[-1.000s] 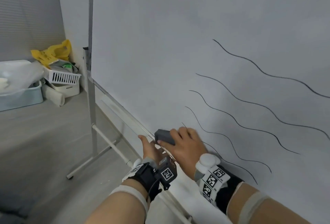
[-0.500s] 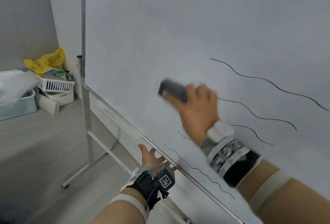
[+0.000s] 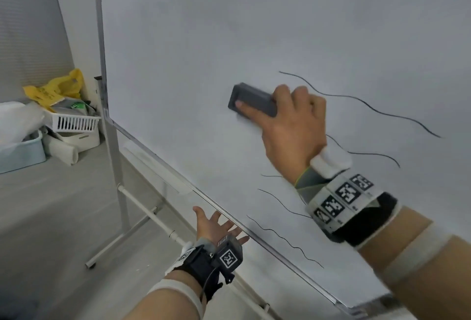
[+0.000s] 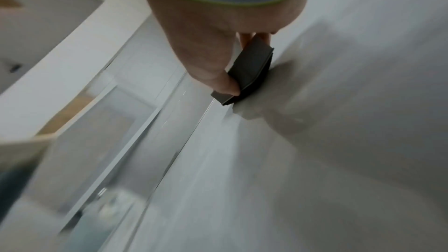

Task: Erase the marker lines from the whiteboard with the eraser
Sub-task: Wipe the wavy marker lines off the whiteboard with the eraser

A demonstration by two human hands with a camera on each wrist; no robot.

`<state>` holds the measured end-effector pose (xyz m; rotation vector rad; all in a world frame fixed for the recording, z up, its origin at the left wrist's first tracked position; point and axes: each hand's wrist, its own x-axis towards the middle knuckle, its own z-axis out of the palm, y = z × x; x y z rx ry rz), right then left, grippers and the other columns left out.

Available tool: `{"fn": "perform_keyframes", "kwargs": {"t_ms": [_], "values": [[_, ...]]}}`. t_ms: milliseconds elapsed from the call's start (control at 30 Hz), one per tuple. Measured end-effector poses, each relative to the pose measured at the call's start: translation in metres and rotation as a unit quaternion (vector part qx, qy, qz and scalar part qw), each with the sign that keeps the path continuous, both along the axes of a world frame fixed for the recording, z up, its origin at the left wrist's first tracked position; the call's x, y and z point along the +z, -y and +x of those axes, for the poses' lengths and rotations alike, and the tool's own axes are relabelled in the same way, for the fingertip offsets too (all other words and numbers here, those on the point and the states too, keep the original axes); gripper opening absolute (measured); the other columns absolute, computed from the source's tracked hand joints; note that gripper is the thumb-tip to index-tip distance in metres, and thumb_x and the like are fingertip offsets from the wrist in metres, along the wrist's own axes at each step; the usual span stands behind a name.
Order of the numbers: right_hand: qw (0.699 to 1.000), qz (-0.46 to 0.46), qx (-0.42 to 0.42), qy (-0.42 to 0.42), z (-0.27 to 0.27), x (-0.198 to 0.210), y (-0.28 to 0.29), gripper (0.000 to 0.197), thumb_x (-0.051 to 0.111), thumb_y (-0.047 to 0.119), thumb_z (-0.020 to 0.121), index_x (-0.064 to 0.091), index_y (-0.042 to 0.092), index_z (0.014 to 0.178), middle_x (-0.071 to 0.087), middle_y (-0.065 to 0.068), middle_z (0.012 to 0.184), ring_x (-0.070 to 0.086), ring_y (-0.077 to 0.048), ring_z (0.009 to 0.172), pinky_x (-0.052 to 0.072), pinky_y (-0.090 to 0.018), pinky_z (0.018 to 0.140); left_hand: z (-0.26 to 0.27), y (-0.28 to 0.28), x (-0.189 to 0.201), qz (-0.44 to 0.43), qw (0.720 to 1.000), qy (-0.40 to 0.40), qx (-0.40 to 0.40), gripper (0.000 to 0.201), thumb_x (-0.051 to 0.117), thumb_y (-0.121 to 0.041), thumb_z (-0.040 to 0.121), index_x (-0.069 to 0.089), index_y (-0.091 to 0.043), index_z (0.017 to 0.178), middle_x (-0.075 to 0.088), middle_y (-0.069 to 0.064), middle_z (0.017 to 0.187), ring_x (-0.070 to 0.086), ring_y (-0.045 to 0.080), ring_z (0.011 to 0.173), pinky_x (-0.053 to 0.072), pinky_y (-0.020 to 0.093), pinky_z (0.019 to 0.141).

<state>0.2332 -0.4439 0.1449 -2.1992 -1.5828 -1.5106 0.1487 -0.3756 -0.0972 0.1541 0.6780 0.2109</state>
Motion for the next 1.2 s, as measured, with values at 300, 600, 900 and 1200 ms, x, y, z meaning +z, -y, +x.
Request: {"fn": "perform_keyframes", "kwargs": {"t_ms": [300,600,900,1200], "values": [[0.998,-0.062,-0.012,-0.019,0.003,-0.032,0.01,0.07,0.034,0.012,0.08,0.054,0.043,0.14,0.044,-0.01,0.118,0.045,-0.033,0.099,0.029,-0.043,0.081,0.013,0.012,0.007,0.025,0.999,-0.031,-0.029,0.11,0.016,-0.096,0.07,0.033,-0.025,0.152,0.038,0.009,0.156,0.04,0.038,0.138,0.029,0.073,0.104],[0.954,-0.295,0.025,-0.052,0.001,-0.161,0.084,0.057,0.066,0.024,0.079,0.06,0.039,0.133,0.049,-0.003,0.114,0.051,-0.031,0.098,0.035,-0.044,0.091,0.016,0.015,-0.002,0.041,0.998,-0.014,-0.044,0.108,0.02,-0.098,0.068,0.034,-0.03,0.151,0.043,0.02,0.151,0.048,0.051,0.129,0.039,0.076,0.092],[0.996,0.076,-0.038,-0.003,0.026,0.05,0.047,0.073,0.063,0.009,0.079,0.054,0.051,0.138,0.057,-0.009,0.111,0.05,-0.033,0.097,0.026,-0.039,0.086,0.015,0.041,0.019,-0.013,1.0,-0.007,-0.019,0.098,0.018,-0.087,0.082,0.022,-0.023,0.157,0.023,0.009,0.164,0.028,0.034,0.148,0.032,0.069,0.108],[0.981,-0.19,0.025,-0.019,0.02,-0.128,0.087,0.059,0.047,0.014,0.084,0.061,0.041,0.134,0.043,-0.006,0.112,0.045,-0.03,0.094,0.033,-0.043,0.083,0.016,0.037,0.005,0.009,0.999,0.022,-0.037,0.103,0.023,-0.095,0.072,0.018,-0.035,0.156,0.024,0.018,0.162,0.042,0.049,0.136,0.035,0.073,0.101]]}}
